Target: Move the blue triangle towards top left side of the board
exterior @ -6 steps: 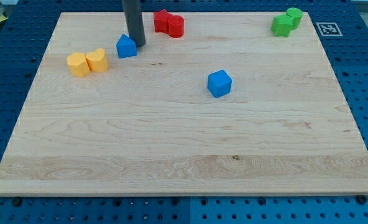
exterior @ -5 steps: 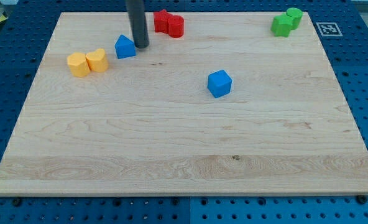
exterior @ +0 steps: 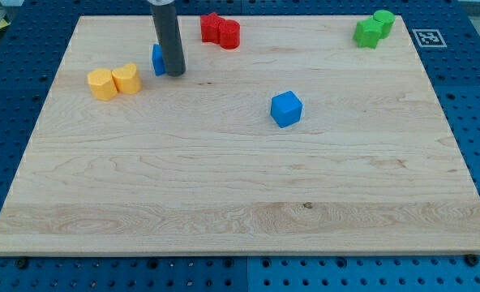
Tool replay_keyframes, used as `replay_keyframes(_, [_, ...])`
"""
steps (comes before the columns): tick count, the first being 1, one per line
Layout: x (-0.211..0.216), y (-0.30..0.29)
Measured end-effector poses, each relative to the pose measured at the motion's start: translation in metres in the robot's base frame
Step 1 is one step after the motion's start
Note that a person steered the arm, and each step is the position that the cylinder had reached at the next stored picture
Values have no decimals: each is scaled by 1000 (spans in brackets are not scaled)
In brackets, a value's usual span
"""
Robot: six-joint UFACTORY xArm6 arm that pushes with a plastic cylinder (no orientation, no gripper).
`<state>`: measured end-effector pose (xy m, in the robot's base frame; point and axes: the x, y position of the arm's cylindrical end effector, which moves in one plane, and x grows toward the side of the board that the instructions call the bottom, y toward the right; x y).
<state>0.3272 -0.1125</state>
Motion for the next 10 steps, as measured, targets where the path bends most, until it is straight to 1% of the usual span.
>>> replay_keyframes(1, [-17,-25])
replay_keyframes(3, [-30,-82])
replay_keyframes(4, [-40,-97])
replay_keyframes(5, [-47,-97])
replay_keyframes(9, [-51,-94])
replay_keyframes(10, [-47,-75])
